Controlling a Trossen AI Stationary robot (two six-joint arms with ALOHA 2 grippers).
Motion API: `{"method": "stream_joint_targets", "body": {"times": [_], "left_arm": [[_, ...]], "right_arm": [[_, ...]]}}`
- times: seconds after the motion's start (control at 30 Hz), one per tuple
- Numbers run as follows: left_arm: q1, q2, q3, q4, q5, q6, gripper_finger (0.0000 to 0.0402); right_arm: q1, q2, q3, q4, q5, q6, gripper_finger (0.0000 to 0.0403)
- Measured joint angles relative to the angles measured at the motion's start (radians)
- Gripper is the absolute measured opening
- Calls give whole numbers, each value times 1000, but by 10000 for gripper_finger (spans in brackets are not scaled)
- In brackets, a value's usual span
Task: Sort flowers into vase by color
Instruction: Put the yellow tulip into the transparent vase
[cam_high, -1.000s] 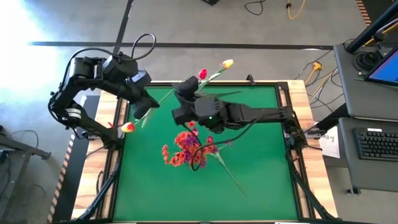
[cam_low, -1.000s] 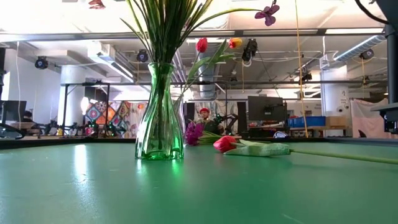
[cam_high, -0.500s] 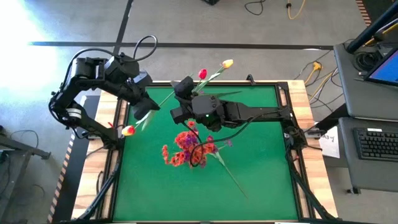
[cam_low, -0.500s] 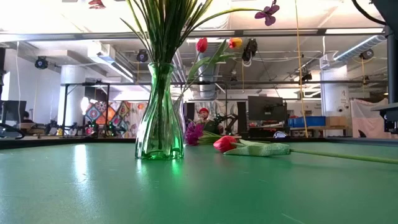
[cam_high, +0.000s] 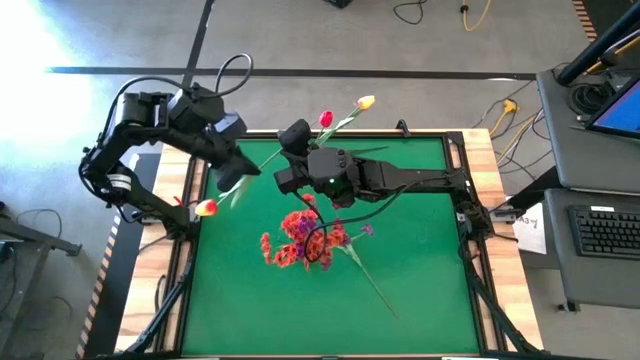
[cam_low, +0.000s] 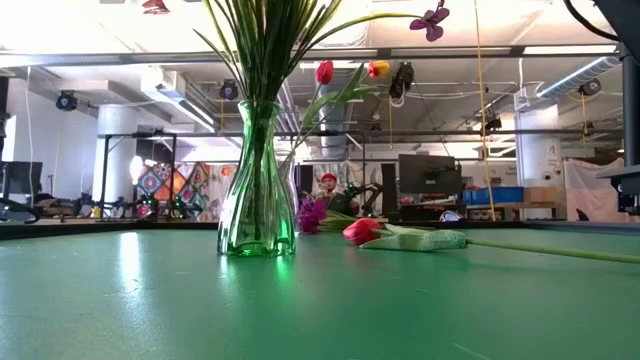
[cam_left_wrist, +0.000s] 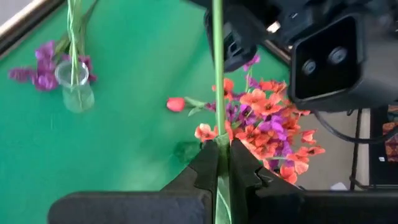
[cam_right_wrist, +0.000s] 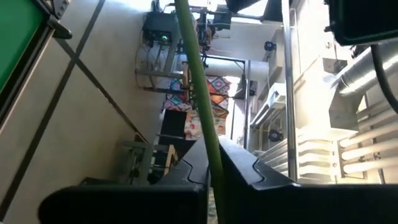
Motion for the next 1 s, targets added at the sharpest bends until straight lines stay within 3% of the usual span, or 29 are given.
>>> {"method": "stream_joint_targets", "body": {"times": [0.17,0.37,0.57,0.77,1.0], "left_arm": [[-2,0,0,51,-3,46,19],[-6,0,0,104,-8,106,88],[-6,0,9,253,-32,180,161],[-5,0,53,493,-95,431,201],[-5,-6,142,511,-88,818,205]], "right_arm": [[0,-1,0,-1,12,-21,9],[0,-24,0,-40,49,-61,9],[-5,-107,1,-267,24,111,9],[-57,-252,1,-452,-170,548,9],[-165,-390,1,-551,-625,1064,9]]}}
